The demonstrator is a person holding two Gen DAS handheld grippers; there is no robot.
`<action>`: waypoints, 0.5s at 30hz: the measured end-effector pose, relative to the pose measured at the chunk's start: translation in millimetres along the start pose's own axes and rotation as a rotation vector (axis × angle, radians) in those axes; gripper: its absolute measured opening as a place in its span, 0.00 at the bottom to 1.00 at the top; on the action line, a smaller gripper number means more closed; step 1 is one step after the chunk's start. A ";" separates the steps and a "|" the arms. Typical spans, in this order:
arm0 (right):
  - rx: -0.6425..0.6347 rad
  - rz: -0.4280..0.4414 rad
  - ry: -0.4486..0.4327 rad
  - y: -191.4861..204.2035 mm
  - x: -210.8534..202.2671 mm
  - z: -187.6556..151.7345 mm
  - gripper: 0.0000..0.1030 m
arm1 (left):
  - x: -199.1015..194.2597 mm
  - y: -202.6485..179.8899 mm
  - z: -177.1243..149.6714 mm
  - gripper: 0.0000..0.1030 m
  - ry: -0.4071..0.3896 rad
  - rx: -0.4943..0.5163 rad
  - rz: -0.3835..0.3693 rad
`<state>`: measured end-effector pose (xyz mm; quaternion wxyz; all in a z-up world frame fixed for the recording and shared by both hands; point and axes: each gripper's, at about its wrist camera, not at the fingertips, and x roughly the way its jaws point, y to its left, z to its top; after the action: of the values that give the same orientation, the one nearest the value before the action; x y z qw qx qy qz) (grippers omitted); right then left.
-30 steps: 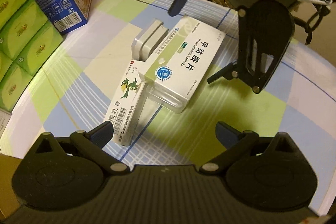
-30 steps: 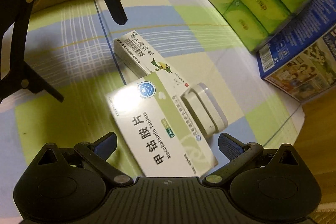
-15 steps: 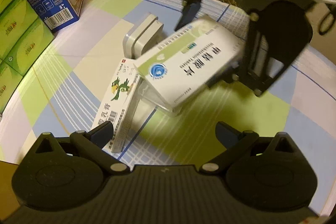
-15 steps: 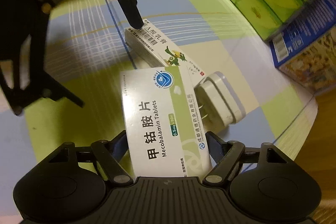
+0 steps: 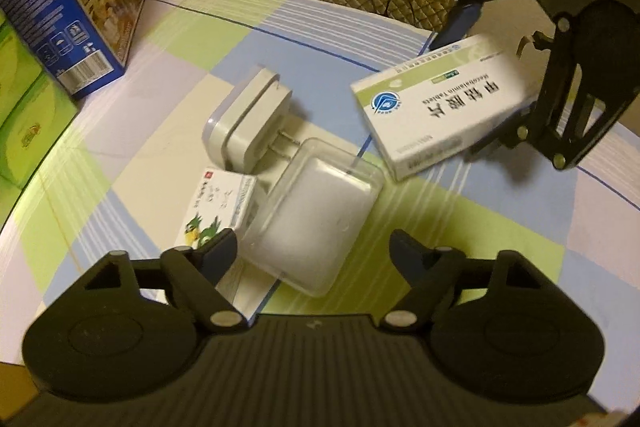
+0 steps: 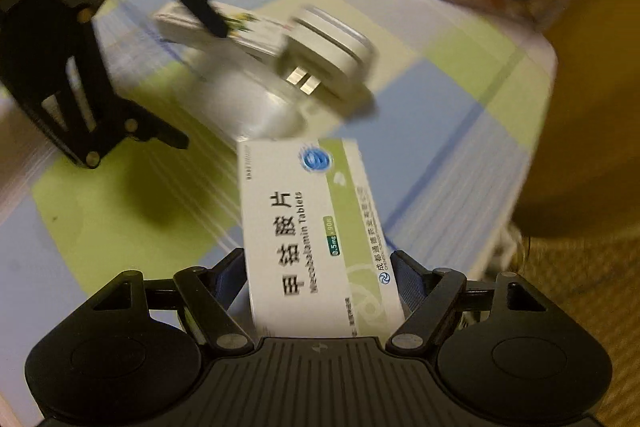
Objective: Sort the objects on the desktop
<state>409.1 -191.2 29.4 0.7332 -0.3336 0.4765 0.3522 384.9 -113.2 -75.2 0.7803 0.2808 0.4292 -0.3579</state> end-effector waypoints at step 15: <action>0.318 0.060 0.048 17.1 0.6 -28.5 0.71 | -18.4 -37.6 -30.5 0.50 0.080 -0.201 0.020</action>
<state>381.8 -205.6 16.9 0.7543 -0.2070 0.5534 0.2861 333.7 -106.6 -78.5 0.7903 0.2196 0.4908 -0.2937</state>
